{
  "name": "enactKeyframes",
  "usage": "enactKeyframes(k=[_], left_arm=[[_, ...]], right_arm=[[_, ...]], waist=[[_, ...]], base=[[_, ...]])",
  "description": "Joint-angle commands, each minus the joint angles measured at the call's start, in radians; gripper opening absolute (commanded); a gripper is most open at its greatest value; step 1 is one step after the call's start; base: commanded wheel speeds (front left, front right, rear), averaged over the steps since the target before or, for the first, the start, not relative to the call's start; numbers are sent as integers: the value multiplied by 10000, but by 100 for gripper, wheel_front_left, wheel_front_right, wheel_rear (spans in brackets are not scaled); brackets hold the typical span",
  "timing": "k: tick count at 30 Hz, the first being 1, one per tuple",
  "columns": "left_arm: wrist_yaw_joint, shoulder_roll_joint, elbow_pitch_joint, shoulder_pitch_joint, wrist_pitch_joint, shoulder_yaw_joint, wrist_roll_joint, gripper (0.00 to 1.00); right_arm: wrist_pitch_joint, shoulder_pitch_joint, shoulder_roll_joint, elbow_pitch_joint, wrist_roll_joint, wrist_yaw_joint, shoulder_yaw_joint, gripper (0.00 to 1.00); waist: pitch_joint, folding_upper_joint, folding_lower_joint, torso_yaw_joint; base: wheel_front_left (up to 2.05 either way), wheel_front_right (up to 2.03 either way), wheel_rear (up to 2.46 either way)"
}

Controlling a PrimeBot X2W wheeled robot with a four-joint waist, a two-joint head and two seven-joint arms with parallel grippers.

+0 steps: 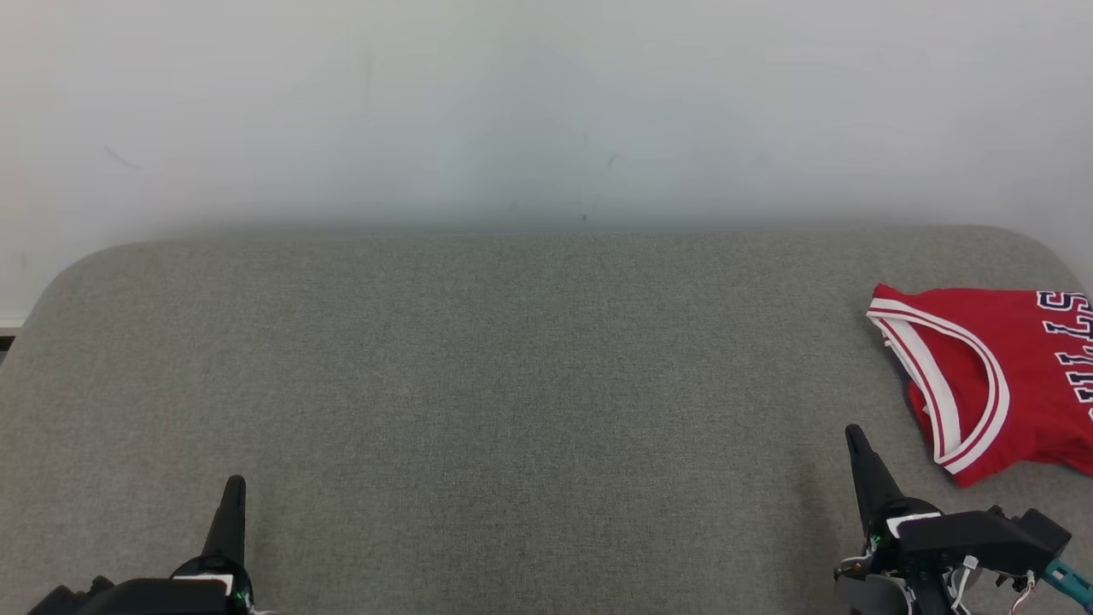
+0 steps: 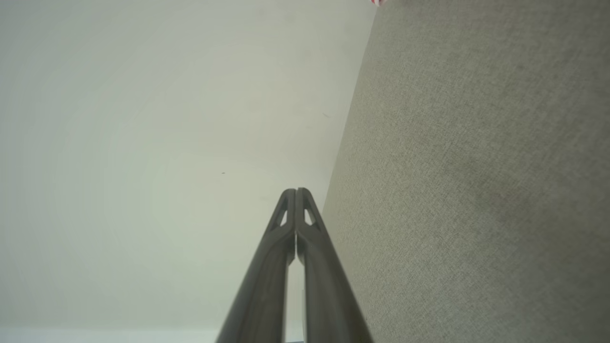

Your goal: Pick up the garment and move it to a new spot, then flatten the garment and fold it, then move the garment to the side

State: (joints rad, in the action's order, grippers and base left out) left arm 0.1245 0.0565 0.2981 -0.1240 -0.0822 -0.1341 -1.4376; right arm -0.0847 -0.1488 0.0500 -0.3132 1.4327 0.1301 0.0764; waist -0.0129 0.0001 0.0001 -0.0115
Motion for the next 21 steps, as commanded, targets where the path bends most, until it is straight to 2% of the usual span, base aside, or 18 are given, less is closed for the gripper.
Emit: enactKeyframes(k=[1,21], left_arm=[[68,-14,-39,-128,-65,-45,-206,0],[71,-65,-10,-421,-449,-163,-1499,0]], right_arm=[[-38,-195,4,2,170,9,22,0],[-180,-356,3,-48,1585,11,159,0]], waist=[[8,-1,-1,6],[141,-1,-1,99]], base=[[0,0,0],[0,0,0]])
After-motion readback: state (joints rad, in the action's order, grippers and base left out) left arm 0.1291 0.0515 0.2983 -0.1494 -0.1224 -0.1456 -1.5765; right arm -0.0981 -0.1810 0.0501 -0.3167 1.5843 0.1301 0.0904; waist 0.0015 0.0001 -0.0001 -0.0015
